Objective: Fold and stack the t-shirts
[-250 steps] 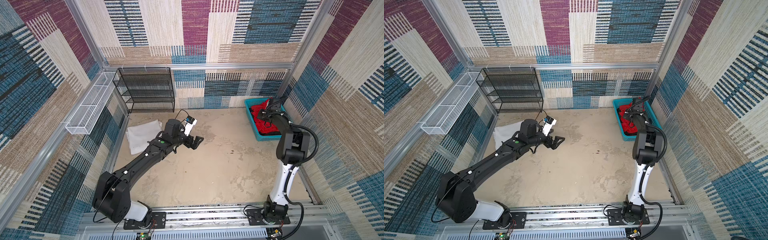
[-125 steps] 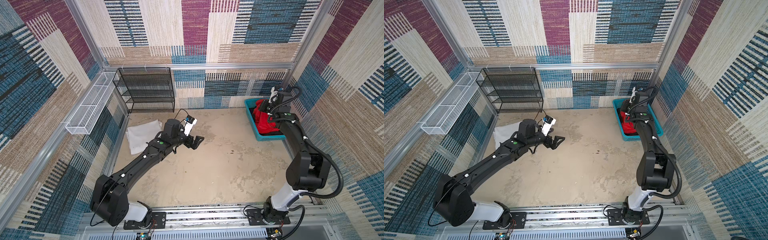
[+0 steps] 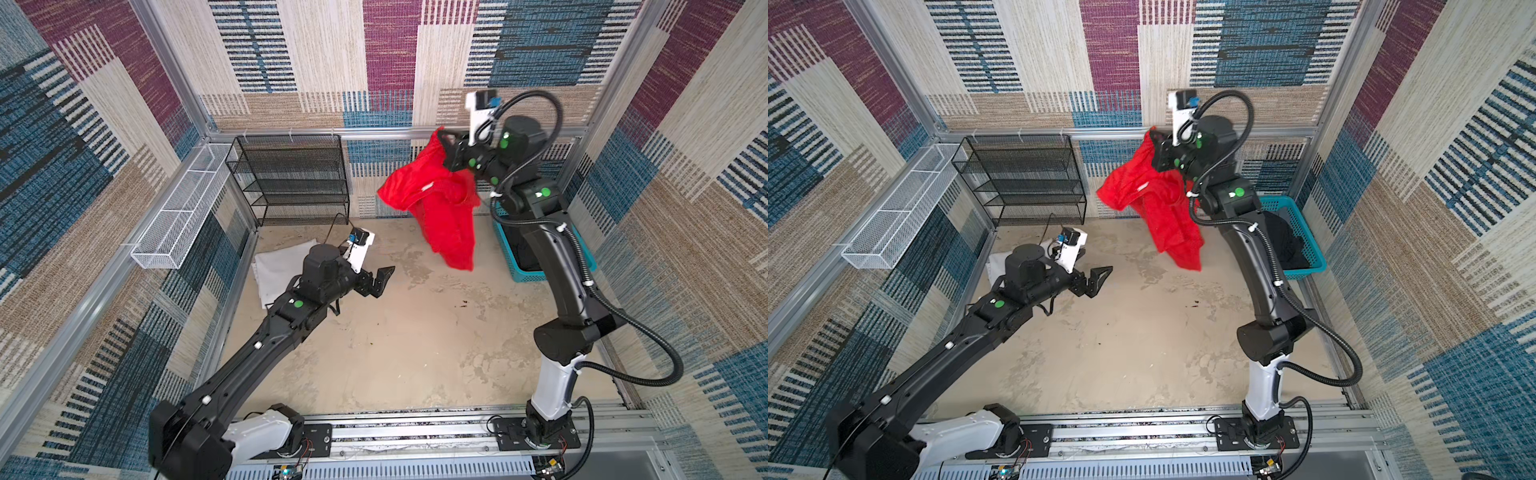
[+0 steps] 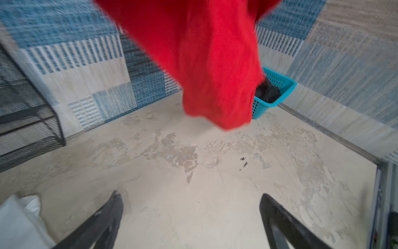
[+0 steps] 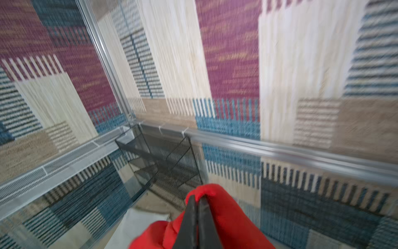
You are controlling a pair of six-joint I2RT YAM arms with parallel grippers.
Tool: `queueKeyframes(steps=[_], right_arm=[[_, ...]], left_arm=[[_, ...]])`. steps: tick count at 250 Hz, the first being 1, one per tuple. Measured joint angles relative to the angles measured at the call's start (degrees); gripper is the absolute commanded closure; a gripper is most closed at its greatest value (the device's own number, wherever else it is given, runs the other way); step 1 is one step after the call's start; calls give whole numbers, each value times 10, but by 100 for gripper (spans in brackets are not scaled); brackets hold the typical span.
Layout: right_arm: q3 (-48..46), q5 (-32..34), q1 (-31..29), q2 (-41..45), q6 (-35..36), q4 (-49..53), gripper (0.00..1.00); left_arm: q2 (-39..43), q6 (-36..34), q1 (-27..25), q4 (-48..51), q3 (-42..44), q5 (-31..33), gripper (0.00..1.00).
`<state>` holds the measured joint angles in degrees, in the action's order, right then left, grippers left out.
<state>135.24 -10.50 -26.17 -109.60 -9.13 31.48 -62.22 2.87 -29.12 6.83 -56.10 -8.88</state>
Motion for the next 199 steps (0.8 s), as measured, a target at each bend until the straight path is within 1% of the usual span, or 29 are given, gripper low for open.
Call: queueKeyframes(steps=[4, 7, 12, 14, 37, 39, 41, 58, 74, 86, 105, 110, 134, 154, 170, 199], right_arm=[[-35, 2, -12, 1, -3, 1, 100], [-39, 2, -13, 1, -4, 3, 100], [-85, 2, -26, 4, -8, 3, 100], [-85, 2, -26, 4, -8, 3, 100], [-292, -5, -69, 41, -35, -27, 100], [-292, -5, -69, 41, -35, -27, 100], [-320, -12, -72, 48, -41, -37, 100], [-434, -19, -78, 81, -75, -76, 100], [-505, -28, -80, 104, -105, -127, 100], [-541, -36, -82, 110, -120, -168, 100], [-588, -50, -89, 111, -140, -216, 100], [-600, -55, -91, 111, -147, -228, 100], [-651, -67, -95, 123, -164, -254, 100], [-686, -69, -95, 150, -173, -266, 100], [-703, -68, -94, 170, -176, -277, 100], [-710, -68, -94, 188, -176, -280, 100]], left_arm=[[15, 10, 0, 3, 10, 12, 1], [25, 15, 0, 8, 17, 16, 1], [41, 24, 0, 17, 27, 26, 1], [50, 28, 0, 19, 34, 29, 1], [131, 81, -2, 92, 82, 73, 1], [131, 81, -2, 92, 82, 73, 1], [140, 89, -2, 104, 86, 76, 1], [177, 125, -2, 167, 101, 101, 1], [192, 155, -2, 215, 108, 117, 1], [193, 172, -2, 242, 115, 118, 2], [185, 203, -3, 278, 130, 119, 6], [179, 216, -3, 283, 134, 119, 8], [142, 232, -5, 285, 150, 115, 15], [88, 252, -10, 259, 160, 99, 22], [52, 259, -16, 235, 163, 90, 23], [-22, 275, -22, 142, 164, 71, 27]])
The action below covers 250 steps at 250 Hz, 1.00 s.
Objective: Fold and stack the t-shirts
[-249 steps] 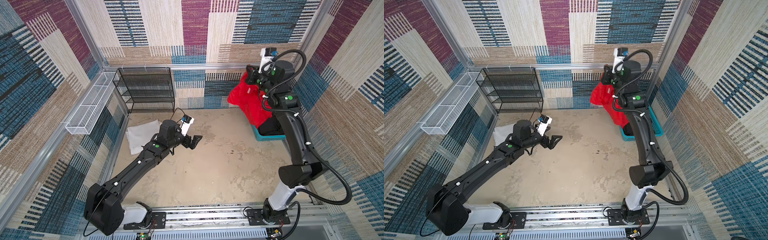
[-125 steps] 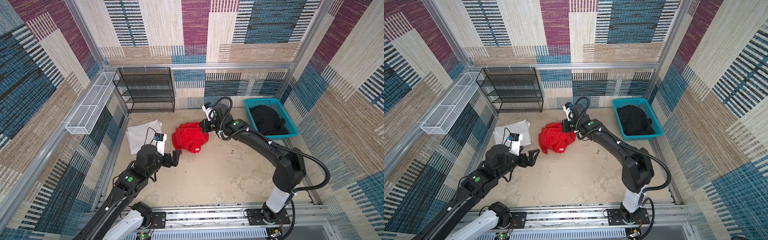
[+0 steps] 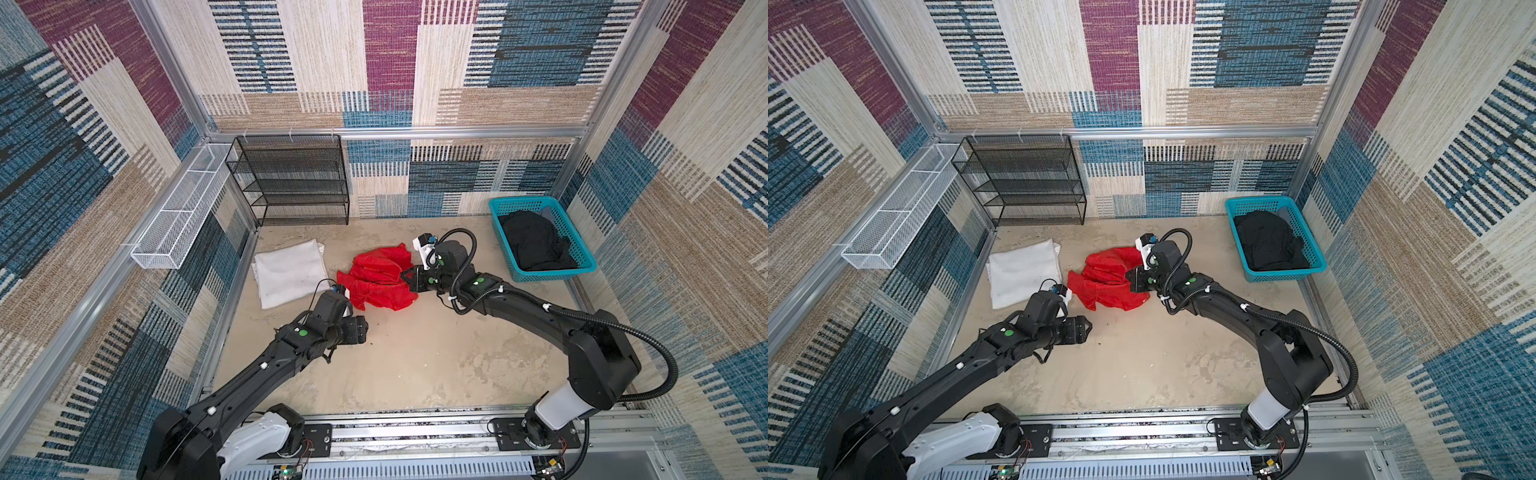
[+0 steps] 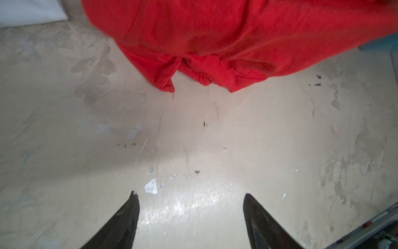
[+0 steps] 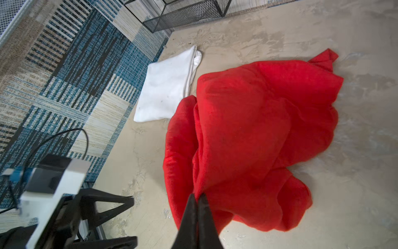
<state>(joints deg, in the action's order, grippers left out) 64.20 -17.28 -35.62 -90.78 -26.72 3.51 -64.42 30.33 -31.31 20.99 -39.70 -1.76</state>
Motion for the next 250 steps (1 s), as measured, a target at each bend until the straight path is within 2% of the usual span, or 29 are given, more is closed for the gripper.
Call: queueKeyframes(steps=[43, 77, 107, 132, 168, 200, 224, 250], right_arm=[[-9, -1, 0, 39, 3, 7, 100], [-6, -3, 0, 86, 12, 9, 100], [-6, -13, 0, 134, 18, 23, 100], [-10, -28, 0, 167, 17, 26, 100], [-15, -42, -20, 167, 13, 29, 100], [-12, -57, -49, 134, 1, 14, 100], [-5, -62, -59, 96, -16, -14, 100], [16, -47, -59, 40, -32, -30, 80]], left_arm=[[-74, 3, -3, -91, -33, 5, 23], [-133, -4, -3, -121, -84, 21, 25], [-226, -23, -3, -122, -181, 21, 25], [-315, -36, -3, -122, -275, -10, 24], [-395, -43, -3, -136, -377, -66, 22], [-417, -50, 11, -161, -419, -120, 22], [-406, -49, 43, -153, -426, -108, 22], [-364, -45, 76, -97, -386, -34, 21]])
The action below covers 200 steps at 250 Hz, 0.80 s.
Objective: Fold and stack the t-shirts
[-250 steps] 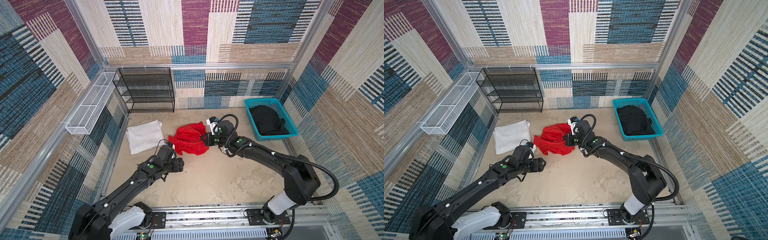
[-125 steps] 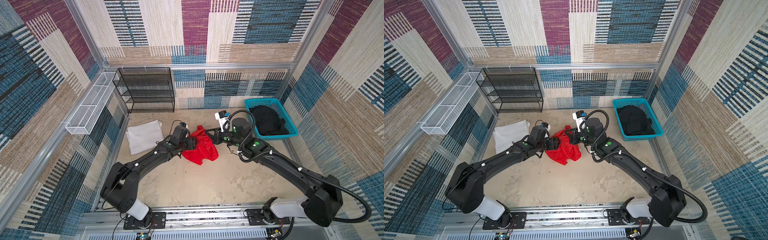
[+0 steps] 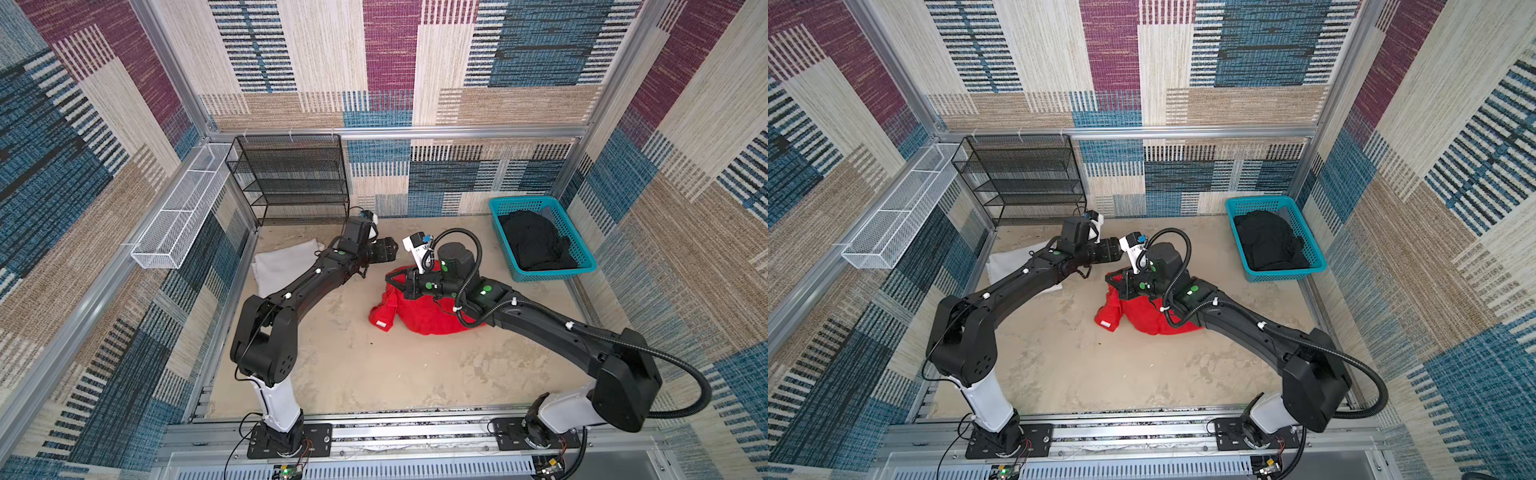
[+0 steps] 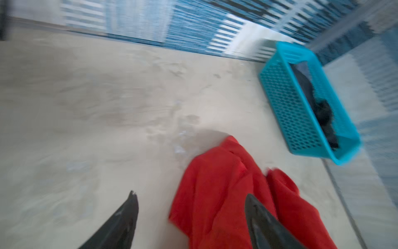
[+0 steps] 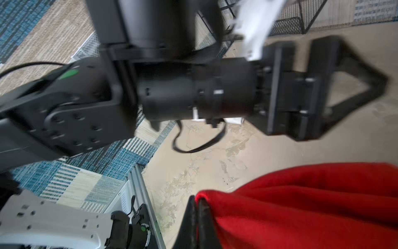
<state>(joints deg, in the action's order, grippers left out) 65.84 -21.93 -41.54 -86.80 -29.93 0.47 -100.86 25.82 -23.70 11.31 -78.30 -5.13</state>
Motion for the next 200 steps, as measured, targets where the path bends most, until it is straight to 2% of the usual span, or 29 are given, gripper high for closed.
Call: queueKeyframes(steps=[13, 30, 53, 64, 86, 124, 151, 200], right_arm=[[22, 3, 0, -35, -1, 0, 75], [59, 16, 0, -82, 5, 0, 55], [95, 39, 3, -120, 22, 10, 39], [104, 47, 6, -125, 25, 10, 35], [107, 75, 19, -123, 39, 12, 32], [59, 120, 37, -87, 59, 41, 31], [1, 128, 60, -65, 69, 64, 32], [-124, 133, 109, -31, 68, 90, 32]], left_arm=[[33, 1, 8, 30, 43, 38, 21], [75, 2, 8, 69, 92, 74, 21], [143, 8, 8, 112, 150, 128, 22], [178, 14, 7, 126, 178, 148, 23], [246, 28, -6, 149, 236, 183, 26], [296, 46, -52, 181, 294, 155, 27], [265, 53, -77, 184, 306, 117, 27], [144, 53, -95, 176, 284, 62, 27]])
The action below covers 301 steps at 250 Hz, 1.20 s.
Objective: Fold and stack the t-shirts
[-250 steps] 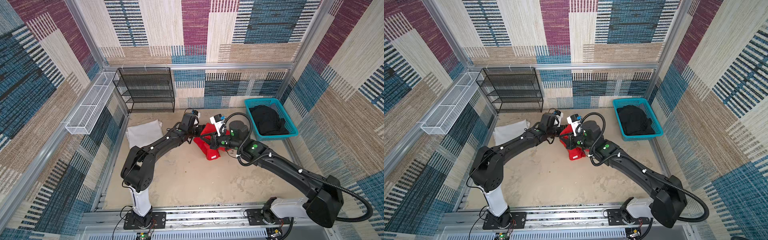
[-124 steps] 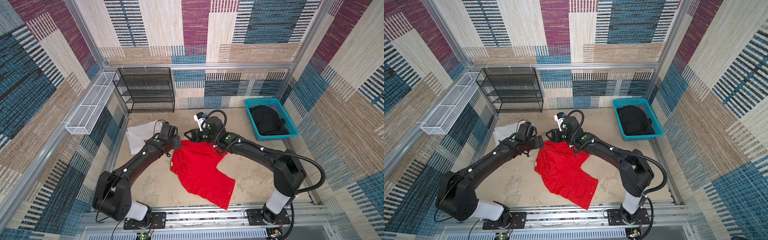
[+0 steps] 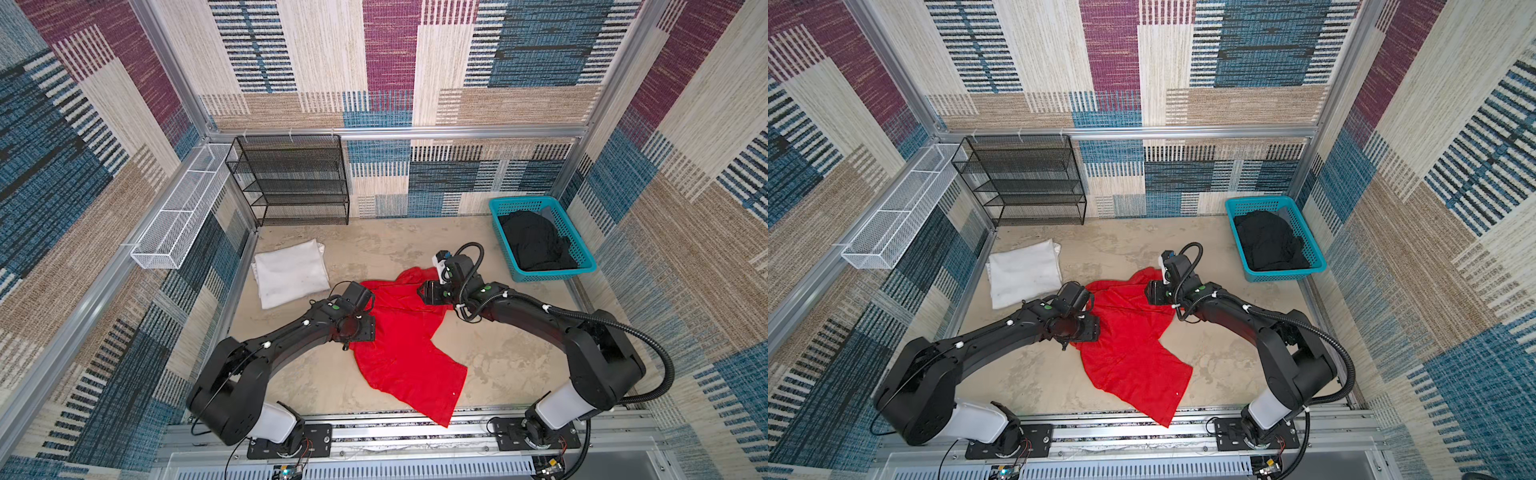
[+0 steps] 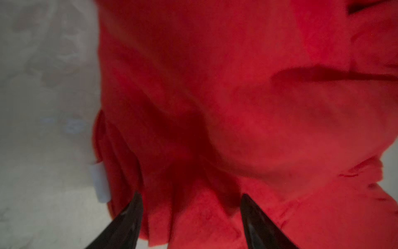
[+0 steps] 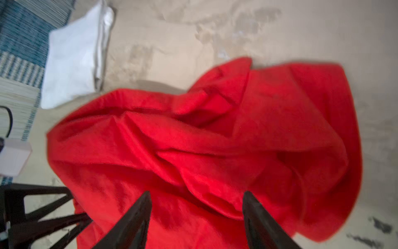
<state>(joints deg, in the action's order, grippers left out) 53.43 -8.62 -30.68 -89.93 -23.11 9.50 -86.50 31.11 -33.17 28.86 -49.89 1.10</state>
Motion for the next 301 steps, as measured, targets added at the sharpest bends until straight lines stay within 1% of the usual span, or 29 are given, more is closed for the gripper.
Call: queueKeyframes(steps=[24, 52, 88, 108, 125, 136, 151, 167, 185, 198, 218, 236, 257, 274, 280, 301], right_arm=[[-25, -10, 10, 0, 0, -1, 32], [-33, -19, 17, -11, 0, -4, 32], [-25, -24, 20, -17, 0, -6, 33], [-18, -24, 22, -12, 0, -6, 32], [-13, -23, 22, -4, 0, -6, 32], [-10, -23, 23, 4, 0, -6, 32], [-11, -23, 23, 16, 0, -5, 32], [-16, -16, 24, 31, 0, -4, 32], [-24, -13, 24, 48, 0, -1, 32], [-29, -12, 24, 57, 1, 2, 32], [-30, -7, 25, 59, 6, 10, 32], [-25, -8, 25, 55, 9, 18, 32], [-14, -11, 25, 46, 16, 20, 32], [-4, -15, 25, 39, 24, 21, 32], [0, -17, 25, 36, 24, 21, 32], [6, -22, 25, 27, 31, 21, 32]], left_arm=[[-57, 0, 2, 1, -37, 1, 25], [-117, -1, 14, 4, -87, 1, 24], [-193, -12, 63, 13, -177, 12, 23], [-243, -24, 99, 27, -250, 16, 22], [-288, -39, 130, 38, -330, 17, 21], [-306, -47, 143, 46, -366, 20, 21], [-316, -67, 150, 57, -416, 39, 21], [-304, -78, 146, 63, -433, 41, 21], [-258, -91, 131, 70, -400, 57, 23], [-203, -95, 106, 80, -342, 72, 24], [-124, -94, 57, 100, -242, 74, 34], [-65, -69, 14, 116, -151, 63, 39], [-9, -28, -28, 139, -61, 60, 40], [24, -2, -57, 142, -18, 57, 40], [35, 9, -67, 141, -1, 46, 40], [47, 43, -81, 137, 32, 39, 41]])
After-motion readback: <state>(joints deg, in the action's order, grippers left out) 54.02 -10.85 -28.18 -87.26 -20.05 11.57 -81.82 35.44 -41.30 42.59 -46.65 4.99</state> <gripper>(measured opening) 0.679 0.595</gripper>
